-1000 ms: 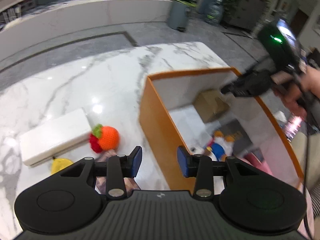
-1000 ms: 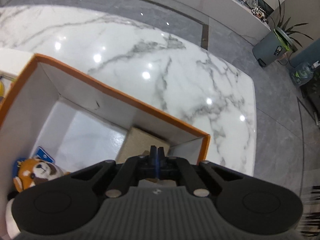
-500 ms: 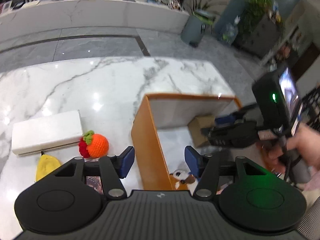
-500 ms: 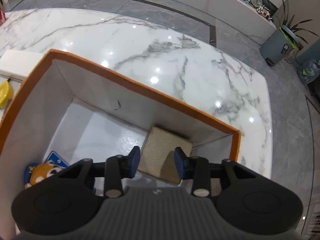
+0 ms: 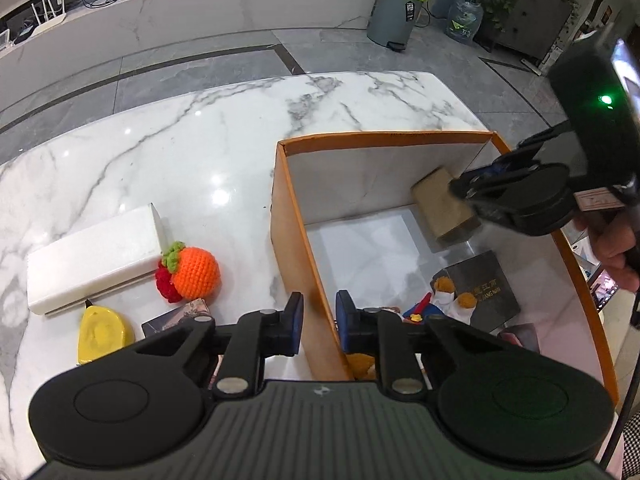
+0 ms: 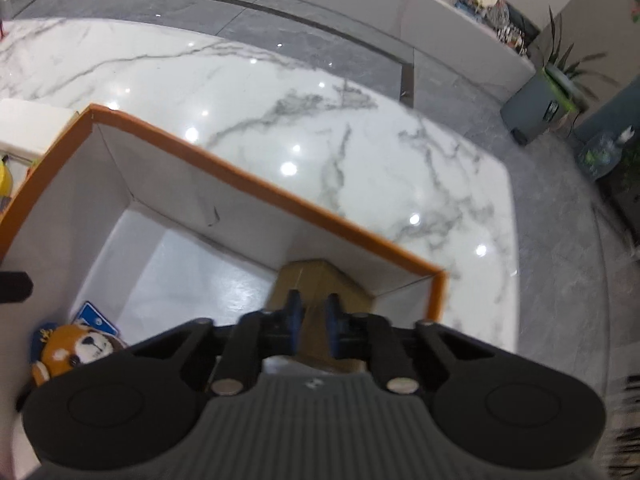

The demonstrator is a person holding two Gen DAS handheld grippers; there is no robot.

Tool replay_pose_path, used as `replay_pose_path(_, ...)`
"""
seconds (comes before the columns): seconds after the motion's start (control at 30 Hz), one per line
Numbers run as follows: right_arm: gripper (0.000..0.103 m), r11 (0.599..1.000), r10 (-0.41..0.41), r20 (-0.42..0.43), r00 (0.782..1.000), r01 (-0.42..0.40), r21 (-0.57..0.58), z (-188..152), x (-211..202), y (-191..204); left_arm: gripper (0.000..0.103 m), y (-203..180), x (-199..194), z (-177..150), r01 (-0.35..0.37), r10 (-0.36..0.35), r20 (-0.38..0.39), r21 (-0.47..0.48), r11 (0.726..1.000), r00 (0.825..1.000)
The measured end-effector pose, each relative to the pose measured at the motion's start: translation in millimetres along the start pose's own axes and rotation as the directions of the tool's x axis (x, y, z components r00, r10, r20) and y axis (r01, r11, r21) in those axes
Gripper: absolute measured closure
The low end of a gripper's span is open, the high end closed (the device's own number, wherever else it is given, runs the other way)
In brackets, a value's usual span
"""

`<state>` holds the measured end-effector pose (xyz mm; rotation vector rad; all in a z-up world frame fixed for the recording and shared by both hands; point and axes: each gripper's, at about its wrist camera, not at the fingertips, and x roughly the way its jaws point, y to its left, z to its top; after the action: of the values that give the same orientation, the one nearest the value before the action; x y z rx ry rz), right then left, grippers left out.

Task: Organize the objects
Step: 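Withdraw both tools from the orange box toward the remaining table items, then grasp the yellow tape measure with the left tool while the right tool grasps the illustrated card box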

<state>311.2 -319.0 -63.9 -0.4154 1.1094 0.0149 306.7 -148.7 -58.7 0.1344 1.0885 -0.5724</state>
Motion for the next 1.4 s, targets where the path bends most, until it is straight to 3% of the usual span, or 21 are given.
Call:
replay_pose_path(0.07,0.103,0.994,-0.105,-0.011,0.994,0.105,-0.041,-1.2,1.5,-2.0,0.082,2.7,0.6,-0.6,0.007,-0.007,0.0,-0.013,1.0,1.0)
replay_pose_path(0.1,0.103,0.993,-0.114,-0.023,0.993,0.113,-0.042,-4.0,4.6,-7.8,0.082,3.1,-0.4,-1.5,0.015,-0.015,0.006,-0.014,1.0,1.0)
replay_pose_path(0.13,0.103,0.998,-0.063,-0.025,0.998,0.063,-0.018,-7.5,4.8,-15.7,0.083,4.4,-0.4,-2.6,0.021,-0.021,0.011,-0.019,1.0,1.0)
replay_pose_path(0.27,0.103,1.0,-0.013,0.047,0.999,0.013,0.006,-9.1,-10.9,-21.7,0.082,3.5,-1.8,-3.0,0.02,-0.02,0.013,-0.019,1.0,1.0)
replay_pose_path(0.4,0.101,0.997,0.071,0.04,0.997,-0.071,-0.017,-4.4,-8.1,-8.7,0.082,3.2,-2.9,-3.8,0.024,-0.023,0.014,-0.019,1.0,1.0)
replay_pose_path(0.5,0.1,0.996,0.062,0.04,0.997,-0.06,-0.066,-6.0,-1.7,7.1,0.082,4.4,-4.5,-5.3,0.027,-0.027,0.012,-0.026,0.999,1.0)
replay_pose_path(0.6,0.099,0.994,0.003,0.043,0.999,0.001,-0.11,-9.0,5.0,15.6,0.082,2.4,-6.3,-8.0,0.025,-0.025,0.021,-0.008,1.0,0.999)
replay_pose_path(0.83,0.099,0.997,0.025,0.033,0.999,-0.022,-0.08,-10.5,3.2,9.5,0.08,3.1,-6.8,-9.4,0.039,-0.039,0.02,-0.01,0.999,0.999)
replay_pose_path(1.0,0.098,0.997,0.073,0.074,0.995,-0.071,-0.023,-14.4,-18.4,8.1,0.068,8.0,-26.6,-13.6,0.104,-0.103,0.066,-0.015,0.994,0.992)
replay_pose_path(1.07,0.098,0.994,0.106,0.108,0.988,-0.105,-0.018,-17.1,-35.8,11.0,0.061,10.5,-45.7,-17.6,0.135,-0.133,0.11,-0.007,0.991,0.985)
replay_pose_path(1.2,0.098,0.985,0.175,0.19,0.966,-0.169,-0.047,-23.1,-75.7,23.4,0.058,25.1,-86.0,-24.5,0.131,-0.128,0.186,-0.005,0.991,0.974)
replay_pose_path(1.4,0.094,0.944,0.33,0.265,0.906,-0.314,-0.103,-23.1,-121.9,55.3,0.058,63.9,-119.9,-37.0,0.025,-0.011,0.207,-0.06,0.998,0.978)
